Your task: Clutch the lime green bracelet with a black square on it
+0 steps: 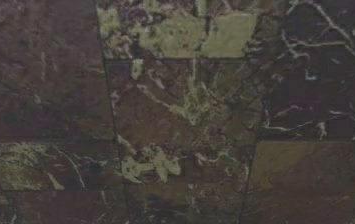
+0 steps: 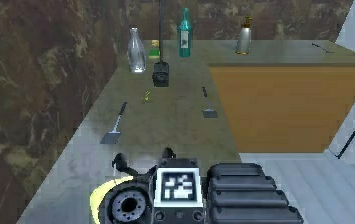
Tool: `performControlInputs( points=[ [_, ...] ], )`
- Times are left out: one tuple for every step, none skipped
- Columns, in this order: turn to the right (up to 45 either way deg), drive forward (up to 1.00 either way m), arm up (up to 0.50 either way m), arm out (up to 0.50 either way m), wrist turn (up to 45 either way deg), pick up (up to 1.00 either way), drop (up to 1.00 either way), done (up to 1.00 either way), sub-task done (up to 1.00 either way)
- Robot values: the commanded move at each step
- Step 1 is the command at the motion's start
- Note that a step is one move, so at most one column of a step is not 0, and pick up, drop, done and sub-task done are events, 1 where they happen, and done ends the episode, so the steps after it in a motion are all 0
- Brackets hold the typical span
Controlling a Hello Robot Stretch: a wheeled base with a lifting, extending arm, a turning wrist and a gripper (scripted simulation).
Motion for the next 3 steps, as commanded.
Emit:
performControlInputs(
  points=[
    [0.0,0.0,-0.16,0.0,0.0,0.0,0.0,0.0,0.0],
    [0.0,0.0,0.0,0.0,0.0,1.0,0.0,0.0,0.0],
    [0.0,0.0,0.1,0.0,0.0,0.0,0.0,0.0,0.0]
  ],
)
